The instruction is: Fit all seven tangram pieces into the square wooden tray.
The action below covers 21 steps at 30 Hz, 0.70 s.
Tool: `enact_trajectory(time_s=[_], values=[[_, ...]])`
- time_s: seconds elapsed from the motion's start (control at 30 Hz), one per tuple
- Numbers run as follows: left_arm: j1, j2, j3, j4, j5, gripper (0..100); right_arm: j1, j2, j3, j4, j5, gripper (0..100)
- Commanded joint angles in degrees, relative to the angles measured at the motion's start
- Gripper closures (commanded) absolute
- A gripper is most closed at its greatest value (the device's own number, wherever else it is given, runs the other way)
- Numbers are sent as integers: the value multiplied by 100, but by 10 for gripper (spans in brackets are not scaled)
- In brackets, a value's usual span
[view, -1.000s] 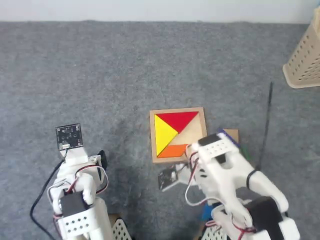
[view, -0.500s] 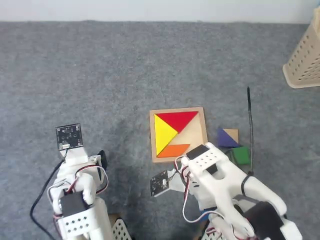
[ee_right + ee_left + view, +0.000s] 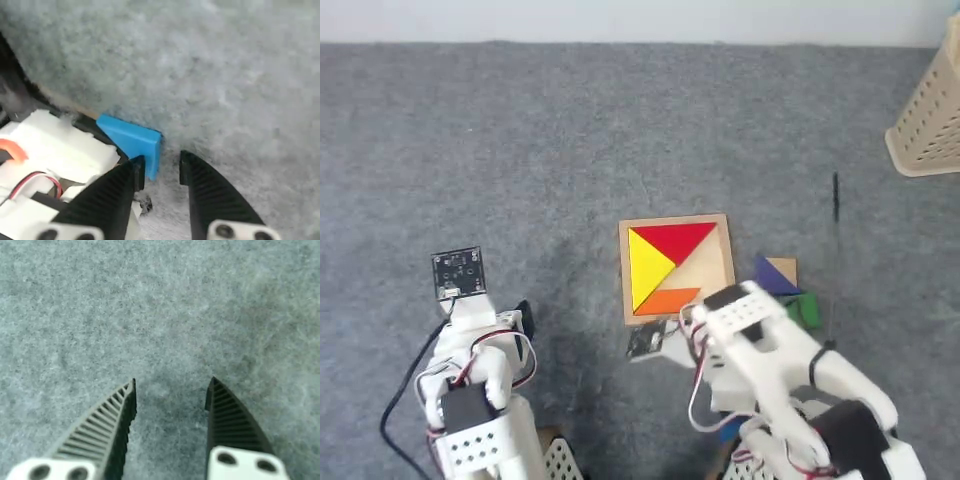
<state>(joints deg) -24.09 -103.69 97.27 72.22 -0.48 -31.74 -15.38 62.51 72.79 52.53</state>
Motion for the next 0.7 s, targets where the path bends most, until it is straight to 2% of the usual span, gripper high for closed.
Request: enact_trajectory(time_s=[0.0,0.17,0.3,0.67], values=[[9,-79,-75,26,-26,784,1121,-145,-703,-884,-97,794],[9,-79,-75,26,-26,784,2035,-136,-1442,-884,-123,794],[9,-79,-75,26,-26,784,2343,-145,-2040,-734,-396,794],[9,-79,-75,26,-26,784,1481,-163,-2171,497,-448,794]])
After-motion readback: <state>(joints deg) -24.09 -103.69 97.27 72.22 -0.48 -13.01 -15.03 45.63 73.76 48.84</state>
